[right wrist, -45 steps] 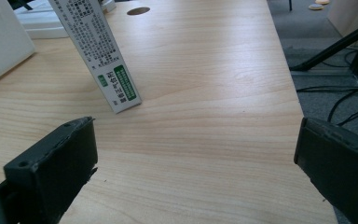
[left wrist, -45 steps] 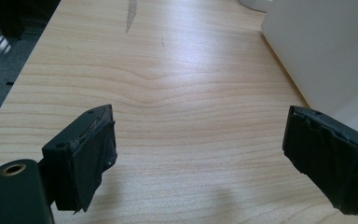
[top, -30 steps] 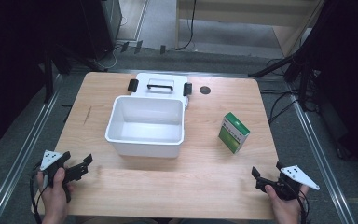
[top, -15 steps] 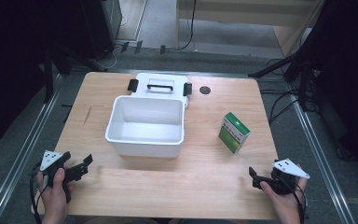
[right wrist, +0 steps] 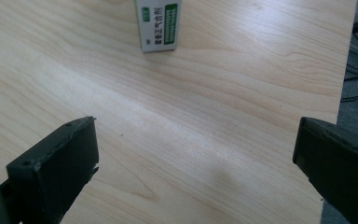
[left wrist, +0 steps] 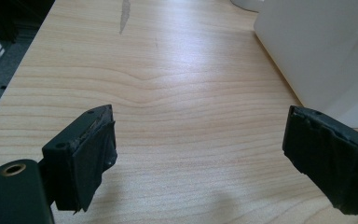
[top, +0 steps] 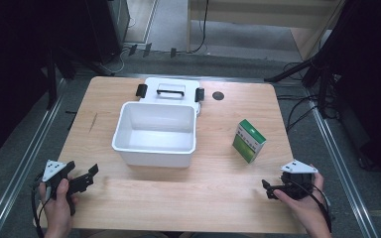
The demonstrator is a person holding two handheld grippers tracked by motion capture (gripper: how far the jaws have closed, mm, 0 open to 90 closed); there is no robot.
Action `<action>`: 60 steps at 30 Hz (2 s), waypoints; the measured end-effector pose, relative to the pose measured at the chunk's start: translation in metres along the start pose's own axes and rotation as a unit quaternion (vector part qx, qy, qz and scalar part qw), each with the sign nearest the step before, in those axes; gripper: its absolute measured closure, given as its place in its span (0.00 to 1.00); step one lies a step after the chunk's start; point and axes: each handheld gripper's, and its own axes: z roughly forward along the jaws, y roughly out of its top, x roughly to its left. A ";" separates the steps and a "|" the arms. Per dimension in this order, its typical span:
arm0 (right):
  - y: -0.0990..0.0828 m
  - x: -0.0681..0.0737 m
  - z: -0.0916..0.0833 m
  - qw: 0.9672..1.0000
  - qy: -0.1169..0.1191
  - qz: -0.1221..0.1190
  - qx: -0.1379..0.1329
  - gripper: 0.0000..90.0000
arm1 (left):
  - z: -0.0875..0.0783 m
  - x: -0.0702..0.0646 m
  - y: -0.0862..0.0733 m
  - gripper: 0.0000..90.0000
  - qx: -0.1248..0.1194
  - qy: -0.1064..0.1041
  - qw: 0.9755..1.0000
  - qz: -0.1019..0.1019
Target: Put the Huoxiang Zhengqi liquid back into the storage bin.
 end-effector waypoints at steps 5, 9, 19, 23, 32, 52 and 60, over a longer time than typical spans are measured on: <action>0.019 0.001 0.003 0.998 0.001 -0.026 0.055 0.00 | 0.000 0.000 0.000 0.12 0.000 0.001 1.000 -0.001; 0.031 0.003 0.007 0.993 -0.005 -0.044 0.110 0.02 | 0.000 0.000 0.000 0.12 -0.001 0.002 1.000 -0.001; 0.071 0.014 0.004 0.972 0.015 -0.086 0.219 0.07 | 0.000 0.000 0.000 0.12 -0.002 0.001 1.000 -0.001; 0.086 0.015 0.003 0.964 0.003 -0.104 0.244 0.08 | 0.000 0.000 0.000 0.12 -0.002 0.001 1.000 -0.002; 0.112 0.018 0.004 0.959 0.008 -0.108 0.263 0.07 | 0.000 0.000 0.000 0.12 -0.003 0.000 1.000 -0.003; 0.160 0.017 0.001 0.960 0.003 -0.124 0.250 0.15 | 0.000 0.000 0.000 0.12 -0.002 0.000 1.000 -0.005; 0.173 0.016 0.006 0.958 0.003 -0.124 0.259 0.18 | 0.000 0.000 0.000 0.12 -0.003 0.000 1.000 -0.005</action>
